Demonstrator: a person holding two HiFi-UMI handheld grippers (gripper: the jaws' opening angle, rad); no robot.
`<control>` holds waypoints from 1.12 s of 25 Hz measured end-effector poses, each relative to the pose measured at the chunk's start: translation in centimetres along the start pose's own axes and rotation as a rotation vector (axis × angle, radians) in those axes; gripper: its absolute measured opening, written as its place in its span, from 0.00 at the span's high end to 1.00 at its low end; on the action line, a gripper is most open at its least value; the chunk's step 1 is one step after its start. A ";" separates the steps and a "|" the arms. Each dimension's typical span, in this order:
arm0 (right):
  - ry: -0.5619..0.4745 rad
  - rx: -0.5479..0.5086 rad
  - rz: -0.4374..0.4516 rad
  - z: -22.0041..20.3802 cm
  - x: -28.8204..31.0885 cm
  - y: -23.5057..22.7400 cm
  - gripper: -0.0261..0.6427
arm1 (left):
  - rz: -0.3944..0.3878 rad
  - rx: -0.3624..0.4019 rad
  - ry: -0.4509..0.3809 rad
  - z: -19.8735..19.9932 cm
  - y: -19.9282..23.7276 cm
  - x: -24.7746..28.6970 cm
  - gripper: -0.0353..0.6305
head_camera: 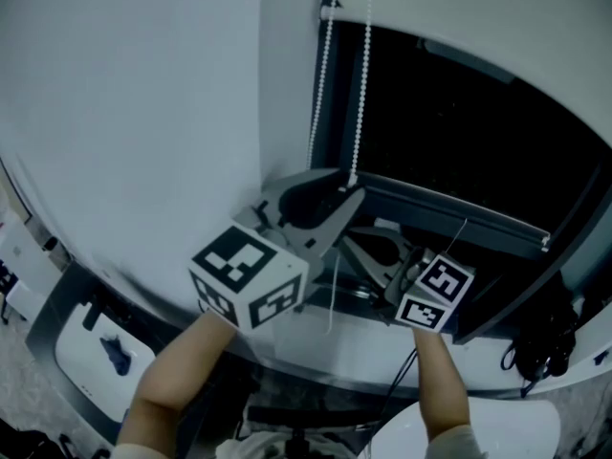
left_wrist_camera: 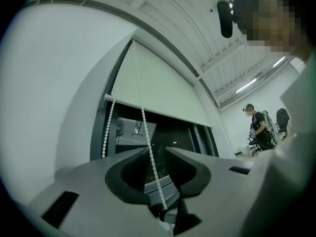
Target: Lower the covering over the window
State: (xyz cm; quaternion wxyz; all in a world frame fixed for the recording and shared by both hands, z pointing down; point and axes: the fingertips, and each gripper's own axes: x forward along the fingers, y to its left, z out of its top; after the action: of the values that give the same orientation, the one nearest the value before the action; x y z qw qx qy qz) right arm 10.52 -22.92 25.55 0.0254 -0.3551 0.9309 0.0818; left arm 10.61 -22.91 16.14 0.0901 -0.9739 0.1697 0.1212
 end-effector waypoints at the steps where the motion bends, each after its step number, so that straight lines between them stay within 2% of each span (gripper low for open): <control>1: 0.017 0.008 0.001 -1.0 -0.1 0.3 0.95 | 0.001 -0.004 -0.004 0.3 0.2 0.2 0.82; 6: 0.081 0.068 0.012 -6.0 -0.7 1.5 0.95 | 0.011 -0.062 -0.010 0.9 1.3 1.2 0.82; 10: 0.090 0.098 0.013 -7.7 -1.3 2.1 0.95 | 0.019 -0.083 -0.029 1.5 2.0 1.2 0.82; 17: 0.105 0.095 0.006 -8.3 -1.8 2.1 0.95 | 0.010 -0.059 -0.008 1.7 1.7 1.9 0.82; 20: 0.111 0.084 -0.002 -8.3 -1.7 2.0 0.95 | 0.008 -0.093 0.030 1.2 1.7 2.1 0.90; 22: 0.118 0.057 -0.019 -8.2 -1.8 2.0 0.95 | 0.031 -0.099 0.041 1.1 2.0 2.1 0.90; 26: 0.170 -0.038 -0.057 -7.9 -1.9 2.2 0.94 | 0.084 -0.041 0.035 1.1 2.3 1.5 0.90; 28: 0.160 -0.042 -0.067 -7.0 -2.2 2.1 0.94 | 0.089 -0.044 0.026 1.2 2.4 1.1 0.90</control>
State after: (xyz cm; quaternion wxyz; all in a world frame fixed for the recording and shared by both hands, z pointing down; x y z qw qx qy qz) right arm 10.87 -21.12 32.93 -0.0536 -0.3921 0.9156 0.0716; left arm 10.53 -25.18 14.44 0.0610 -0.9685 0.2114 0.1164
